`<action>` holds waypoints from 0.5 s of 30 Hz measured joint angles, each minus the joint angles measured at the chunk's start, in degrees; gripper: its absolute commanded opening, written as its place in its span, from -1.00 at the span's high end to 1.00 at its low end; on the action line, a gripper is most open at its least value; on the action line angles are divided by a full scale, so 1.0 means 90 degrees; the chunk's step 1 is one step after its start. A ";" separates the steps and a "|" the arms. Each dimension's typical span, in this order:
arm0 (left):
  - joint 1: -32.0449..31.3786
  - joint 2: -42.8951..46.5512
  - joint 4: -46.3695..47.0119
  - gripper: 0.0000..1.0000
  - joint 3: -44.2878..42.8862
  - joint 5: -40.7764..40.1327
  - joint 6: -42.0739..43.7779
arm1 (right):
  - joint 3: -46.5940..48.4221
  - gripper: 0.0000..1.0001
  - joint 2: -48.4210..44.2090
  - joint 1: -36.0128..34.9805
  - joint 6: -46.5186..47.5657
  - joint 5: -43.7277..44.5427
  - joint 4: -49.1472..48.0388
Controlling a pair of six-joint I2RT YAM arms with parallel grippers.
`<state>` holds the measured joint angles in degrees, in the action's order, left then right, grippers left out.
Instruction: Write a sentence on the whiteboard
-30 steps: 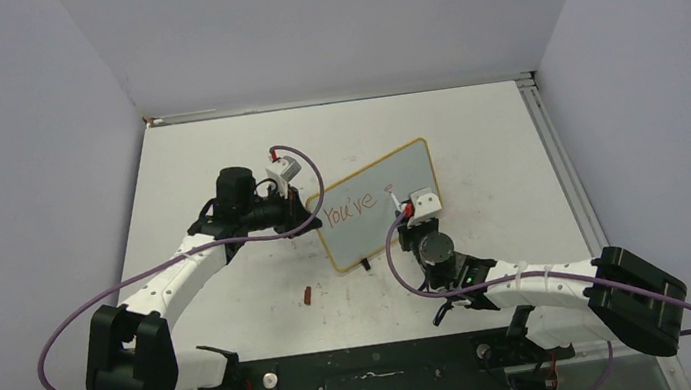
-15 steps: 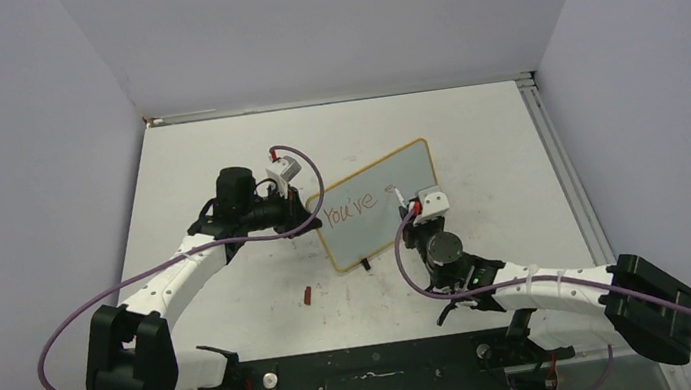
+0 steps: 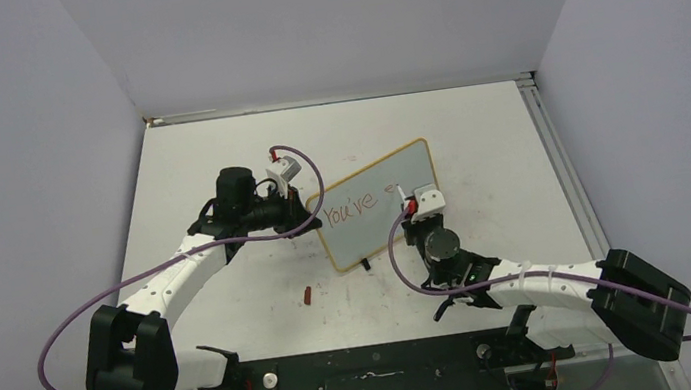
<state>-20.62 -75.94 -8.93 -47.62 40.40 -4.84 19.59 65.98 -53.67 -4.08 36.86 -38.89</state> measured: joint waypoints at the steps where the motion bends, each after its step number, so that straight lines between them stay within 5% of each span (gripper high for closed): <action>1: 0.0000 0.0000 0.0000 1.00 0.0000 0.0000 0.0000 | 0.0000 0.89 0.0019 0.0019 0.0022 -0.0029 -0.0022; 15: 0.0000 0.0000 0.0000 1.00 0.0000 -0.0005 -0.0002 | 0.0095 0.89 0.0209 0.0129 0.0114 -0.0202 -0.0206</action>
<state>-20.62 -75.94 -8.93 -47.62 40.36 -4.86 20.45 67.85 -52.51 -3.05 35.05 -40.75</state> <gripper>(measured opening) 0.052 0.147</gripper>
